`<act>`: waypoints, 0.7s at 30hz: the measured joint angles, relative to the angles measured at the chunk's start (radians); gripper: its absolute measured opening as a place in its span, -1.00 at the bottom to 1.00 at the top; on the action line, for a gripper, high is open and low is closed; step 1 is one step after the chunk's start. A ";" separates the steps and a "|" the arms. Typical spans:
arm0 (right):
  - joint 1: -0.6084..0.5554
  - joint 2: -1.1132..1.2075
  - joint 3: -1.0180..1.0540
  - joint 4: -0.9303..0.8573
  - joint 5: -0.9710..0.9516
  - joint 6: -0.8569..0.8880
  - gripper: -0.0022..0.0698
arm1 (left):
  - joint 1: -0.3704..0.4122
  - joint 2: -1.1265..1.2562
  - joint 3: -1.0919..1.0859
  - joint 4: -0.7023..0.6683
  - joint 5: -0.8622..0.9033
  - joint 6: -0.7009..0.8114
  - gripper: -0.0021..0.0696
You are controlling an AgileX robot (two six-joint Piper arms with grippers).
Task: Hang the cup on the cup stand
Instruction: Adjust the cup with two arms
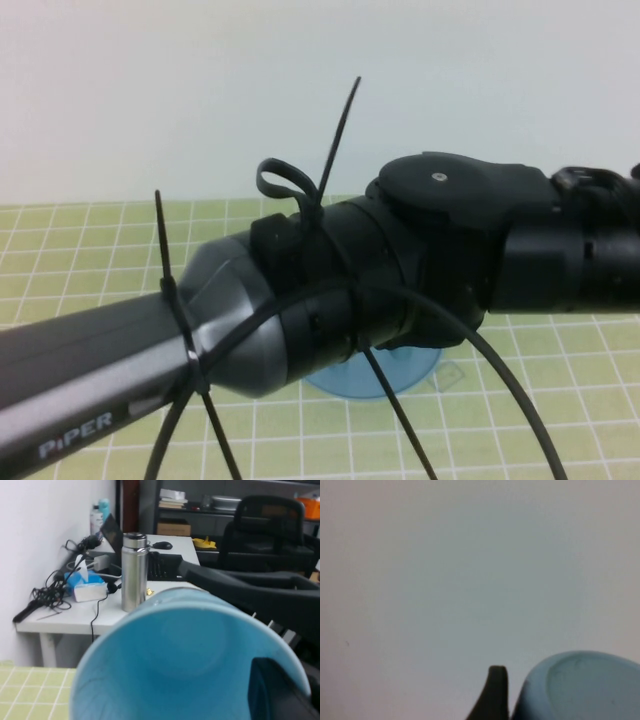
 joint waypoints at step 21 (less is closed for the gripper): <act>0.000 0.002 0.000 -0.037 -0.048 0.015 0.69 | 0.000 0.000 0.000 0.003 0.009 0.002 -0.94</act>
